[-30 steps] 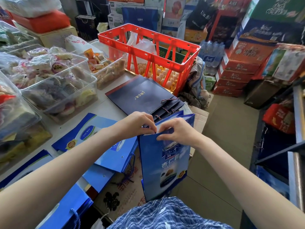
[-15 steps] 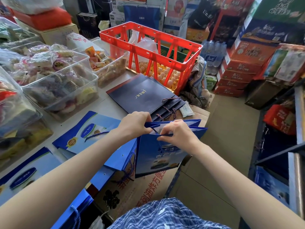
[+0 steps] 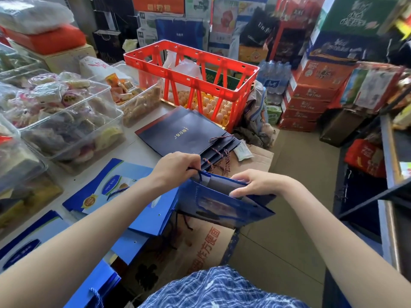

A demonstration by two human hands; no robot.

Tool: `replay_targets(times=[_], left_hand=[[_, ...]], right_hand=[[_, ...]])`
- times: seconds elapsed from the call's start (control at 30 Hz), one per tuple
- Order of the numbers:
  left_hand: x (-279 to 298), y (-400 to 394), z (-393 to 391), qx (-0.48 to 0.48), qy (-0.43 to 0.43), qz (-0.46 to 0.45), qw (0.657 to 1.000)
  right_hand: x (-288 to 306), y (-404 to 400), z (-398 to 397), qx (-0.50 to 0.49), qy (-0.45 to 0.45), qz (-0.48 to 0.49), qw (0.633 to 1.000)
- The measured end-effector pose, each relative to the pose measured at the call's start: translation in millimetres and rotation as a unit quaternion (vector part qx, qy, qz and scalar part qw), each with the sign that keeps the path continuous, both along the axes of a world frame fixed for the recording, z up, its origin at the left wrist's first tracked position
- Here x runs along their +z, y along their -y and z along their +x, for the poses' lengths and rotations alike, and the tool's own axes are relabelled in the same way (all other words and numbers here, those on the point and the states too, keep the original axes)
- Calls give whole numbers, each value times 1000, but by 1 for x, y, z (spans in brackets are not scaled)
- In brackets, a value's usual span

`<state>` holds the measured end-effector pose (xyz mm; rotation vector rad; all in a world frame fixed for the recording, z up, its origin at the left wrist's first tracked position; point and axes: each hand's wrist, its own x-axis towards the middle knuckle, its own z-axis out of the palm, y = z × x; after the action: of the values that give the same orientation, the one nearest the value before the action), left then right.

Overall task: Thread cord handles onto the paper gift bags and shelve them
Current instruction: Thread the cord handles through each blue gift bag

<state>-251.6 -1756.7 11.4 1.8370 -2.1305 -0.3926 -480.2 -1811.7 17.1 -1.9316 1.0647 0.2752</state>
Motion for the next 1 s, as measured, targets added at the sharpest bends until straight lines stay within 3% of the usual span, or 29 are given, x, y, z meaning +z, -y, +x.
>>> replay_targets(times=[0.13, 0.2, 0.27, 0.47, 0.57, 0.67, 0.73, 0.8, 0.9, 1.0], left_hand=[[-4, -1, 6, -90, 33, -49, 994], [-7, -7, 8, -173, 51, -110, 977], [-10, -15, 10, -231, 61, -157, 958], [-9, -24, 8, -253, 92, -193, 944], [-3, -22, 16, -248, 74, -161, 952], [-1, -18, 30, -232, 39, -117, 965], [-1, -16, 31, -235, 27, -101, 966], [-1, -16, 27, -216, 21, -86, 972], [0, -15, 18, -202, 24, -60, 977], [6, -12, 14, -204, 33, -38, 978]], right_hand=[[3, -11, -2, -12, 34, 94, 995], [-1, -18, -1, -45, 116, 112, 986], [-3, -24, 3, -86, 196, 71, 974], [-18, -51, 26, -19, 92, -73, 993], [-22, -54, 7, -130, 142, -83, 978], [-13, -55, -19, -275, 219, -52, 935], [-8, -58, -30, -309, 237, -52, 920], [-8, -64, -32, -256, 208, -39, 943], [-7, -78, -22, -102, 84, -23, 991], [-14, -78, -17, -58, 39, -61, 996]])
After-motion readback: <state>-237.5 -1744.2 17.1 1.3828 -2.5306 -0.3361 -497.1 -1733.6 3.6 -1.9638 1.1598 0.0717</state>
